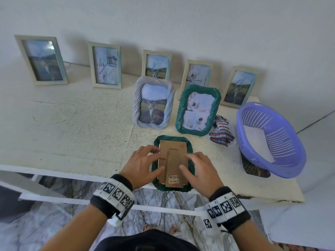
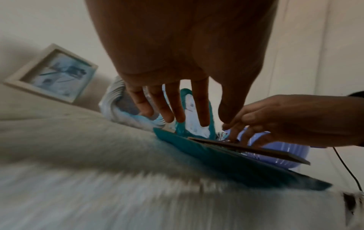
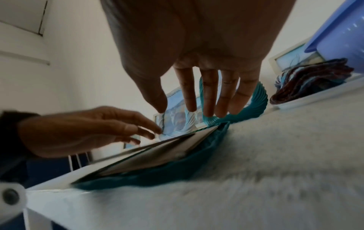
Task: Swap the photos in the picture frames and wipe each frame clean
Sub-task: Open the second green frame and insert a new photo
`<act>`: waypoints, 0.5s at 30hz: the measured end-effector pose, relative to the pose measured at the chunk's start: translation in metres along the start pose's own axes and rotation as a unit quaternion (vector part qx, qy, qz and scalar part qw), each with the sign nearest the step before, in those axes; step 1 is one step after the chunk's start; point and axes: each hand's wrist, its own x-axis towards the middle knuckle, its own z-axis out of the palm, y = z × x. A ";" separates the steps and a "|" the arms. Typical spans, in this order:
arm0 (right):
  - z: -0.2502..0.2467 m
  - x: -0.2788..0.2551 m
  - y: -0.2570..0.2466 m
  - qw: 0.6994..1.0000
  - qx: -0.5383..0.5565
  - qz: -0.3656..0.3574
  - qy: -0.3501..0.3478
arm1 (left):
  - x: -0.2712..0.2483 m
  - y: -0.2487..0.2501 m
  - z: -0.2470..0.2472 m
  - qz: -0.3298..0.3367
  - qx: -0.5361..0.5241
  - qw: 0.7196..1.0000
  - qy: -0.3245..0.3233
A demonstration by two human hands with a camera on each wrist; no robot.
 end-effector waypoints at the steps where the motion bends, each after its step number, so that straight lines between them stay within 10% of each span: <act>1: -0.002 0.009 0.003 1.000 -0.021 0.011 0.000 | 0.010 0.006 -0.001 0.009 0.019 1.000 -0.014; 15: -0.004 0.051 0.030 0.993 0.033 0.096 -0.066 | 0.057 0.021 -0.002 0.014 0.177 0.971 -0.158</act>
